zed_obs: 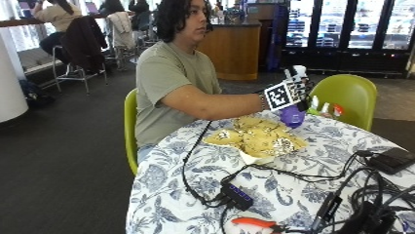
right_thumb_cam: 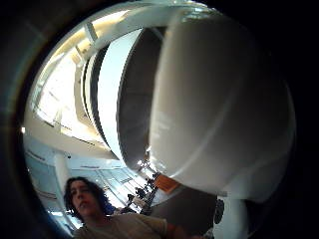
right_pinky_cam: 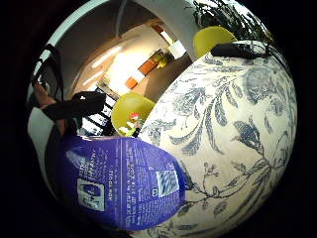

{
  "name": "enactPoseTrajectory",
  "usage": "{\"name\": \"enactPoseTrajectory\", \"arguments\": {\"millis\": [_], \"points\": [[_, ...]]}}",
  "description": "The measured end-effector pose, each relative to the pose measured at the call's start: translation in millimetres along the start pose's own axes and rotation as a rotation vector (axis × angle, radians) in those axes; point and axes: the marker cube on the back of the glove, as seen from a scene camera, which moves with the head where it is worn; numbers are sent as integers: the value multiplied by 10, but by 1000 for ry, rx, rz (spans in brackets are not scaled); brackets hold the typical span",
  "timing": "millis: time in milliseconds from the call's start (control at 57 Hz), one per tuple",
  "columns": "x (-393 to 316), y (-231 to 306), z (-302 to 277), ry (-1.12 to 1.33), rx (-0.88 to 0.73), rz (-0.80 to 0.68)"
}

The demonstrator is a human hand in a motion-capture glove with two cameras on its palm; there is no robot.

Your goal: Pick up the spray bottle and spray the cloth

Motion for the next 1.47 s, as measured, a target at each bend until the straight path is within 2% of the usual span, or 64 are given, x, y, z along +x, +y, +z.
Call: {"name": "enactPoseTrajectory", "arguments": {"millis": [175,351,439,632,947,1140,1263,1474], "points": [[-5,-66,-104,0,0,59],[106,237,-245,132,-210,194],[66,383,-531,226,-219,194],[-145,895,-1416,331,-399,149],[-570,1786,-2745,701,-534,93],[-717,2213,-3349,1065,-593,95],[-791,2575,-3570,1187,-670,154],[-926,2923,-3645,1267,-659,141]]}}
